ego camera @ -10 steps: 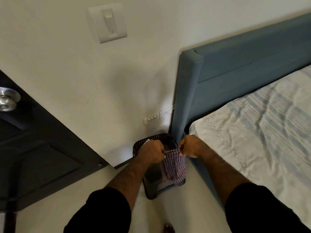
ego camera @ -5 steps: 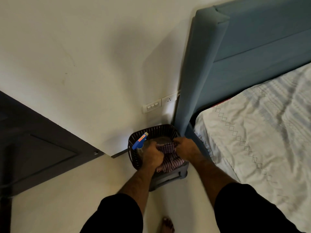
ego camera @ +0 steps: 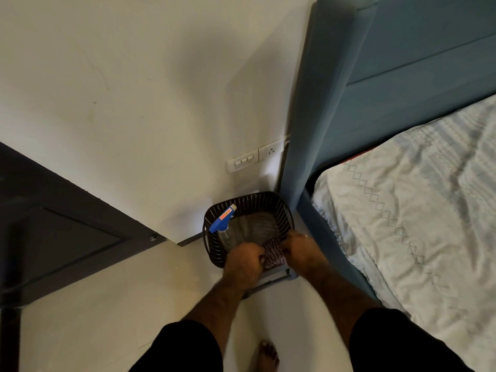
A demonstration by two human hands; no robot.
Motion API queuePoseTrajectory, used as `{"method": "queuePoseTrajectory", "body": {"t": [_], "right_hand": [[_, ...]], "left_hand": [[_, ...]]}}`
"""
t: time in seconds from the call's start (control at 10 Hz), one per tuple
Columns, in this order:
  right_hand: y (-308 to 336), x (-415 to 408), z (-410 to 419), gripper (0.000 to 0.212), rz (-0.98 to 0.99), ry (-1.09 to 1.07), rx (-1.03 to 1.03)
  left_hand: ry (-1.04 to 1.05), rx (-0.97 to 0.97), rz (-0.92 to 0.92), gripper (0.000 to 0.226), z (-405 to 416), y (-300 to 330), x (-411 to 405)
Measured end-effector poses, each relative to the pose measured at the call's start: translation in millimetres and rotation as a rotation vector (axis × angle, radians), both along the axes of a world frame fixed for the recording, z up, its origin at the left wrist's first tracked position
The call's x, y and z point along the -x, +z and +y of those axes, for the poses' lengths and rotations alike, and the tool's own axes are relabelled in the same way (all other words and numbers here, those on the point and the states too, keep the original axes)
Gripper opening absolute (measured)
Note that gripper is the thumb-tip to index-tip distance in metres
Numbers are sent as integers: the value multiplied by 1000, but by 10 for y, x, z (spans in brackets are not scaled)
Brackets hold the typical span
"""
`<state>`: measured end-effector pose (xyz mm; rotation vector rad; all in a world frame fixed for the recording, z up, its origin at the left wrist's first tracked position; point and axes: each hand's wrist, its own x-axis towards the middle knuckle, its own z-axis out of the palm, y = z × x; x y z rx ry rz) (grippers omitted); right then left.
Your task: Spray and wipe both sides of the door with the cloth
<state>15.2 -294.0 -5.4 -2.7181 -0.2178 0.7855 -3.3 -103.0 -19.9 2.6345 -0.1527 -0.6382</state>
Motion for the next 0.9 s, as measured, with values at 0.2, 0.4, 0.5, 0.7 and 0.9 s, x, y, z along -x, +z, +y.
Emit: {"method": "queuePoseTrajectory", "body": {"t": [0.2, 0.4, 0.5, 0.7, 0.9], "right_hand": [[310, 199, -47, 40, -122, -46, -48], [517, 648, -37, 38, -9, 57, 35], [471, 652, -8, 51, -9, 5, 28], [339, 585, 59, 78, 46, 10, 116], [616, 544, 209, 66, -63, -28, 75]], "left_hand": [[-39, 60, -194, 31, 26, 243, 139], [-259, -33, -186, 39, 57, 195, 520], [-257, -91, -195, 42, 63, 114, 514], [-274, -192, -124, 58, 30, 165, 534], [-218, -131, -215, 66, 81, 579, 407]]}}
